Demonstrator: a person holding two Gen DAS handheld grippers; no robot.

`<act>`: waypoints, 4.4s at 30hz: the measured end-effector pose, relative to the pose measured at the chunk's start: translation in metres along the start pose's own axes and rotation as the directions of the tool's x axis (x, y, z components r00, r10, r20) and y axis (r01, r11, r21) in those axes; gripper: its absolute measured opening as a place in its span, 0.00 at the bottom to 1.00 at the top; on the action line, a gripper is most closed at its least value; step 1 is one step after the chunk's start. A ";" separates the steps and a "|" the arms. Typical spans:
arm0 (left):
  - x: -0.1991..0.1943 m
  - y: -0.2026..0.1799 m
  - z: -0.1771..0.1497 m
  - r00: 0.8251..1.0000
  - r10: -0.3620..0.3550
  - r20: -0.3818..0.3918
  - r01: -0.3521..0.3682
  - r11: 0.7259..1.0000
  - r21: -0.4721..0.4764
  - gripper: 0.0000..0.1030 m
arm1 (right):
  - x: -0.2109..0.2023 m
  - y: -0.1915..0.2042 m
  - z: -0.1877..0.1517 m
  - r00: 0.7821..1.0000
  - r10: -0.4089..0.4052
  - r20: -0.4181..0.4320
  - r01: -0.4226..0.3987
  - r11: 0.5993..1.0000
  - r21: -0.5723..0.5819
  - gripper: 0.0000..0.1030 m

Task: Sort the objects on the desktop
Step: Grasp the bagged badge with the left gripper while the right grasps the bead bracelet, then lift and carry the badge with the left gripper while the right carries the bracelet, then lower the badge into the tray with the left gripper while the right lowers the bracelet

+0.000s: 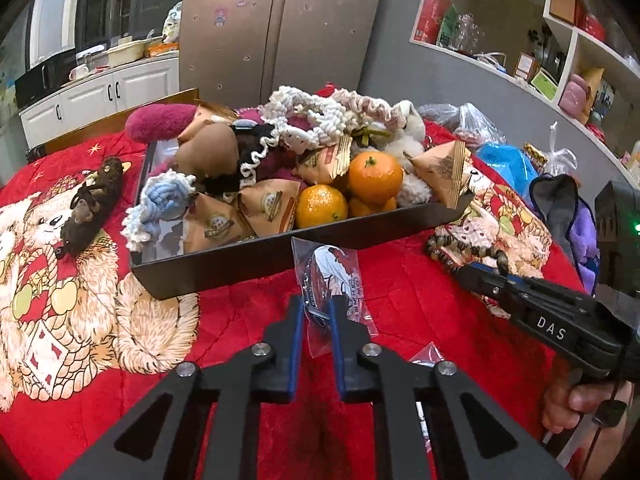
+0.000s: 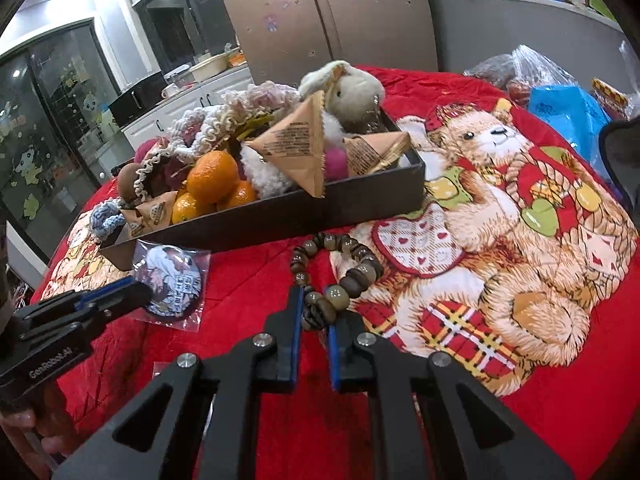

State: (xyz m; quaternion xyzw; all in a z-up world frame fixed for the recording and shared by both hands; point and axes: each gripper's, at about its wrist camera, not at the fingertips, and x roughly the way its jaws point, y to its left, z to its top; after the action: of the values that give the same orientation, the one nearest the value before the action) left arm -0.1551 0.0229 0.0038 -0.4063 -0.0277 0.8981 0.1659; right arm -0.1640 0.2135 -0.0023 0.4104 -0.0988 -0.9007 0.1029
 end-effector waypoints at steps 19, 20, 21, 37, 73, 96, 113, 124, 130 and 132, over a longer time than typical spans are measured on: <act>-0.036 -0.009 0.010 0.997 -0.001 0.079 -0.001 1.000 0.030 0.06 | -0.049 0.032 0.002 0.989 0.109 0.104 -0.102 0.992 -0.075 0.11; -0.038 -0.010 0.011 0.997 -0.006 0.082 0.003 1.000 0.030 0.06 | -0.050 0.032 0.002 0.988 0.110 0.105 -0.102 0.992 -0.079 0.11; -0.039 -0.009 0.011 0.997 -0.007 0.083 0.005 1.000 0.031 0.06 | -0.051 0.032 0.002 0.988 0.110 0.109 -0.102 0.992 -0.080 0.11; -0.044 -0.007 0.011 0.994 0.042 0.097 -0.045 0.999 0.027 0.06 | -0.042 0.051 -0.006 0.986 0.142 0.084 -0.129 0.981 -0.144 0.11; -0.041 0.035 0.131 0.961 0.147 0.234 -0.129 0.987 -0.091 0.06 | -0.018 0.109 0.158 0.956 0.226 0.187 -0.183 0.958 -0.223 0.11; -0.008 0.040 0.128 0.972 0.138 0.190 -0.133 0.990 -0.043 0.06 | 0.049 0.108 0.155 0.968 0.221 0.117 -0.185 0.947 -0.262 0.11; -0.007 0.036 0.129 0.972 0.137 0.191 -0.134 0.991 -0.030 0.06 | 0.052 0.104 0.151 0.970 0.220 0.103 -0.187 0.948 -0.259 0.11; -0.006 0.034 0.128 0.974 0.128 0.188 -0.127 0.992 -0.021 0.06 | 0.051 0.105 0.151 0.968 0.234 0.087 -0.207 0.948 -0.241 0.11; -0.007 0.035 0.129 0.976 0.115 0.185 -0.111 0.993 -0.031 0.06 | 0.053 0.103 0.152 0.971 0.223 0.088 -0.197 0.951 -0.237 0.11; -0.007 0.036 0.128 0.976 0.117 0.185 -0.113 0.993 -0.030 0.06 | 0.055 0.104 0.152 0.972 0.218 0.084 -0.193 0.952 -0.239 0.11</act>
State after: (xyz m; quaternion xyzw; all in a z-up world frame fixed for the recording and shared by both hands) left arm -0.2556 -0.0024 0.0878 -0.3227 -0.0284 0.9401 0.1062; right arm -0.3043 0.1135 0.0834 0.3331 -0.0417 -0.9116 0.2372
